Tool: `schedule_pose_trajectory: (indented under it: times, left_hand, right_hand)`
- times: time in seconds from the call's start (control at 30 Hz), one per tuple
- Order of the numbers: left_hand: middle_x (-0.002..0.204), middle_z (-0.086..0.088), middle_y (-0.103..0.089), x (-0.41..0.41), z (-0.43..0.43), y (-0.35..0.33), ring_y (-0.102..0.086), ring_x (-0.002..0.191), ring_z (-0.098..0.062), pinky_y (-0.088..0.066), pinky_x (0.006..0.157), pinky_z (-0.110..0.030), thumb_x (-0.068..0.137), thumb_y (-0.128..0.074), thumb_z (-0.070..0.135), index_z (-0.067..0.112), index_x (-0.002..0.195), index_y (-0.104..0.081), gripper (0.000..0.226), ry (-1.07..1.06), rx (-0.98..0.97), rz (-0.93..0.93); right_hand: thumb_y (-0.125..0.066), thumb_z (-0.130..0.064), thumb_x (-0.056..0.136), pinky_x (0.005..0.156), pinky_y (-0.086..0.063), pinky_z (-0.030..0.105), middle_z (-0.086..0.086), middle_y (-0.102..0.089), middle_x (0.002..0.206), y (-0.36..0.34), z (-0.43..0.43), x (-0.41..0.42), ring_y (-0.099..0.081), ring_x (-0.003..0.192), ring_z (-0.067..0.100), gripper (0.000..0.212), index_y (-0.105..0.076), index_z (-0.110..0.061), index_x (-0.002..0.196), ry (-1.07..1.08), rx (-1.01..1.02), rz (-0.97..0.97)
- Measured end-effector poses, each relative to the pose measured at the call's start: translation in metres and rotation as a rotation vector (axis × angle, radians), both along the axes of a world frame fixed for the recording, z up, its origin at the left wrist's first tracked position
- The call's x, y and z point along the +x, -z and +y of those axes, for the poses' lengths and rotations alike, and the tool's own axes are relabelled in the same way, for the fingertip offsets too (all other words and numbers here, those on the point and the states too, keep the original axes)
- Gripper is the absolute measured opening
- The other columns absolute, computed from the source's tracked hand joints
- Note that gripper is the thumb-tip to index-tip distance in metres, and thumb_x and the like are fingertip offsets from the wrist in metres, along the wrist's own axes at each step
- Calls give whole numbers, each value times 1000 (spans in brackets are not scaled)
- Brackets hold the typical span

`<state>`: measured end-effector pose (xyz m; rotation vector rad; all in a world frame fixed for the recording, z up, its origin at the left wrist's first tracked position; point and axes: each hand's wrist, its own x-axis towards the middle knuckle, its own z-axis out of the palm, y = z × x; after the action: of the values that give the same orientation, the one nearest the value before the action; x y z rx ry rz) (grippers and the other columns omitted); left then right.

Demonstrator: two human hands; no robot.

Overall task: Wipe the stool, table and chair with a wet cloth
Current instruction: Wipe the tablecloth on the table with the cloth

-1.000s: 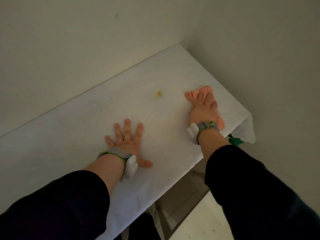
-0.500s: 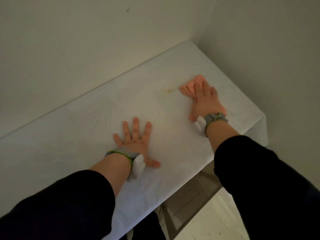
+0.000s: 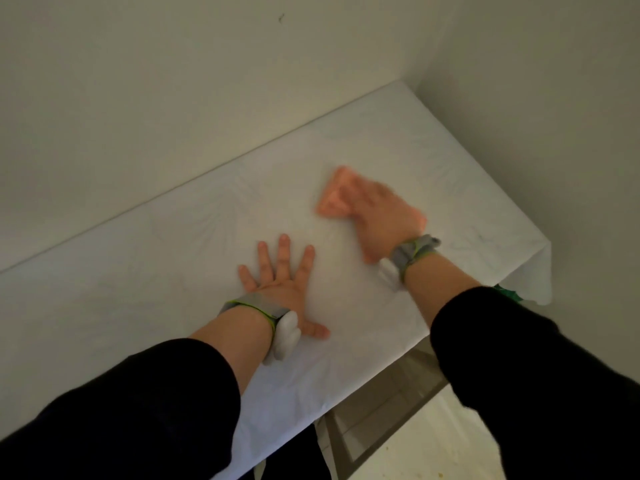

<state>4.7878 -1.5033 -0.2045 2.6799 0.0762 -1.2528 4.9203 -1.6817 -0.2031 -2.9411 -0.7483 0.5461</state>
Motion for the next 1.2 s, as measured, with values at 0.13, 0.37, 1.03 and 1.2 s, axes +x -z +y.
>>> schedule_pose_trajectory:
  times: [0.13, 0.37, 1.03, 1.2]
  left_hand:
    - [116, 4, 69, 1, 5, 1, 49, 124, -40, 18, 99, -69, 45, -71, 76, 44, 128, 43, 144, -1, -7, 17]
    - [138, -1, 54, 4, 1, 1, 46, 126, -42, 15, 99, -71, 44, -73, 74, 42, 135, 35, 145, 26, 17, 69]
    - [135, -2, 57, 1, -2, -6, 48, 125, -41, 16, 101, -70, 53, -72, 71, 42, 130, 42, 141, 12, -15, 62]
    - [135, 0, 56, 2, 0, -4, 48, 125, -41, 17, 100, -70, 50, -71, 73, 43, 129, 42, 142, 3, -20, 70]
  right_hand:
    - [-76, -22, 70, 119, -10, 44, 2, 6, 160, -4, -22, 44, 2, 146, 33, 110, -1, -26, 151, 513, -3, 77]
    - [-30, -19, 95, 119, -7, 42, 5, 4, 160, 12, 81, 9, 2, 146, 31, 61, -8, -26, 151, 163, 111, -49]
    - [-35, -20, 93, 120, -4, 40, 5, 4, 160, 4, 79, 57, 2, 147, 28, 65, -7, -23, 151, 192, 84, 2]
    - [-49, -13, 86, 118, -15, 45, -3, -1, 160, 11, 82, 51, -7, 146, 25, 79, -7, -29, 151, -115, 81, 57]
